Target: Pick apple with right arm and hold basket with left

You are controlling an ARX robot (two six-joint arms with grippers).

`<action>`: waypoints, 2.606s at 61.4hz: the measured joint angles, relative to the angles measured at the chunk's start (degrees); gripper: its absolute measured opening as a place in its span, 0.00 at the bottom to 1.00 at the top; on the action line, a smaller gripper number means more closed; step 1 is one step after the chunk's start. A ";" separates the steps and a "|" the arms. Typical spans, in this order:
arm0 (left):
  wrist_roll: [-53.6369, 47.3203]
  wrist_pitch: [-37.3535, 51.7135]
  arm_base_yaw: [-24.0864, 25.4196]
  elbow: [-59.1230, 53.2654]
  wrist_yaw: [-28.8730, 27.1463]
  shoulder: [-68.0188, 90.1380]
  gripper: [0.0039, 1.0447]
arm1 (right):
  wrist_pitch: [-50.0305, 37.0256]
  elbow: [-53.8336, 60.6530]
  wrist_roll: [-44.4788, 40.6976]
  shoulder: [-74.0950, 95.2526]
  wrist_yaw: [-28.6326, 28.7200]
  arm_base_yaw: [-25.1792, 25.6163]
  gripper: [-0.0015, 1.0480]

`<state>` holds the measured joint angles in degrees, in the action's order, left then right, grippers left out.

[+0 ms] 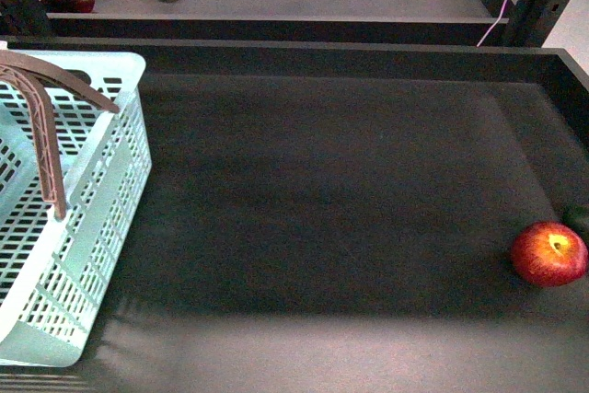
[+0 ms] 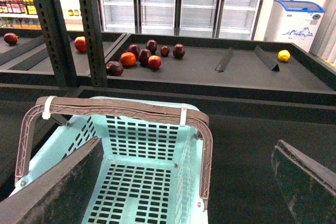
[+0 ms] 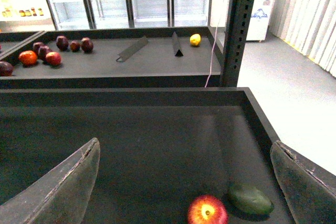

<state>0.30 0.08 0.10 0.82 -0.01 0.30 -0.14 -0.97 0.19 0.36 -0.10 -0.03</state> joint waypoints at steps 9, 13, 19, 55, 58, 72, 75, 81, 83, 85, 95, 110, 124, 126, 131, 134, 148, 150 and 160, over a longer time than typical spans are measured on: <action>-0.02 0.00 0.00 0.00 0.00 0.00 0.94 | 0.00 0.00 0.00 0.00 0.00 0.00 0.92; -0.02 0.00 0.00 0.00 0.00 0.00 0.94 | 0.00 0.00 0.00 0.00 0.00 0.00 0.92; -0.02 0.00 0.00 0.00 0.00 0.00 0.94 | 0.00 0.00 0.00 0.00 0.00 0.00 0.92; 46.03 8.24 1.79 22.80 -11.87 52.43 0.94 | 0.00 0.00 -0.02 -0.09 0.09 0.00 0.92; 51.25 10.16 4.44 25.51 -9.05 59.49 0.94 | 0.00 0.00 0.00 -0.07 0.09 0.00 0.92; 68.06 16.04 9.25 34.80 -7.26 83.95 0.94 | 0.00 0.00 0.00 -0.09 0.09 0.00 0.92; 69.44 17.35 9.18 36.76 -6.08 88.02 0.94 | 0.00 0.00 0.00 -0.09 0.09 0.00 0.92; 71.87 17.46 8.85 41.59 -5.88 94.82 0.94 | 0.00 0.00 0.00 -0.09 0.09 0.00 0.92; 72.72 16.98 8.76 43.12 -6.01 96.56 0.94 | 0.00 0.00 -0.02 -0.09 0.09 0.00 0.92; 73.22 16.48 8.74 44.72 -6.08 98.20 0.94 | 0.02 0.00 0.00 -0.09 0.09 0.00 0.92; 75.82 15.45 8.74 51.15 -6.62 104.15 0.94 | 0.00 0.00 0.00 -0.09 0.09 0.00 0.92; 77.35 13.40 8.50 55.74 -7.63 106.25 0.94 | 0.00 0.00 0.00 -0.09 0.09 0.00 0.92; 77.61 10.34 8.66 55.89 -8.83 106.25 0.79 | 0.00 0.00 -0.02 -0.09 0.09 0.00 0.92; 77.61 9.70 8.70 56.00 -8.98 106.29 0.72 | 0.00 0.00 -0.02 -0.09 0.09 0.00 0.92; 77.61 8.85 8.79 56.35 -8.98 106.57 0.60 | 0.02 0.00 0.00 -0.09 0.09 0.00 0.92; 77.64 8.59 8.81 56.48 -8.96 106.77 0.52 | 0.02 0.00 -0.02 -0.09 0.09 0.00 0.92; 77.66 8.09 8.90 57.00 -8.81 107.08 0.17 | 0.00 0.00 0.00 -0.09 0.09 0.00 0.92; 77.83 8.00 8.90 57.07 -8.81 107.16 0.14 | 0.00 0.00 -0.02 -0.09 0.09 0.00 0.92; 78.12 7.41 8.33 57.46 -8.72 106.92 0.14 | 0.00 0.00 0.00 -0.09 0.09 0.00 0.92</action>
<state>78.41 7.49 8.43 58.28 -8.73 107.22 -0.14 -0.97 0.19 0.27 -0.01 -0.03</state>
